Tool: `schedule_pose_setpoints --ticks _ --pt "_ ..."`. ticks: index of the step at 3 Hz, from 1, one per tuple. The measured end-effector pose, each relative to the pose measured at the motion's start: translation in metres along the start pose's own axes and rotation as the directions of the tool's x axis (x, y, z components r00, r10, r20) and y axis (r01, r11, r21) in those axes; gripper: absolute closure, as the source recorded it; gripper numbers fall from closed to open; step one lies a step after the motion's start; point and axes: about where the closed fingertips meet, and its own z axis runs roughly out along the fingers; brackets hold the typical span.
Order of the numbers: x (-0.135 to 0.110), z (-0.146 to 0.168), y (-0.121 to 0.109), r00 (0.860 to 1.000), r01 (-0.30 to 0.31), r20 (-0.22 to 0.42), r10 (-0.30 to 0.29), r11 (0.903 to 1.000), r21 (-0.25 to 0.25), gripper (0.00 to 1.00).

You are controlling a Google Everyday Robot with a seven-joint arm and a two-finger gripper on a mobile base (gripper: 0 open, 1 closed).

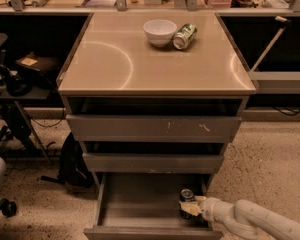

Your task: Place pepsi can into bottom drawer

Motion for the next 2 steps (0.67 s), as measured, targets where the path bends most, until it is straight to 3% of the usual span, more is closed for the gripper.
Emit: schedule_pose_setpoints --ticks 1,2 --pt "-0.0121 0.0032 -0.0284 0.999 0.000 0.042 -0.001 0.9995 0.032 1.00" --pt "-0.0070 0.0097 -0.0288 0.998 0.001 0.058 -0.001 1.0000 0.005 1.00"
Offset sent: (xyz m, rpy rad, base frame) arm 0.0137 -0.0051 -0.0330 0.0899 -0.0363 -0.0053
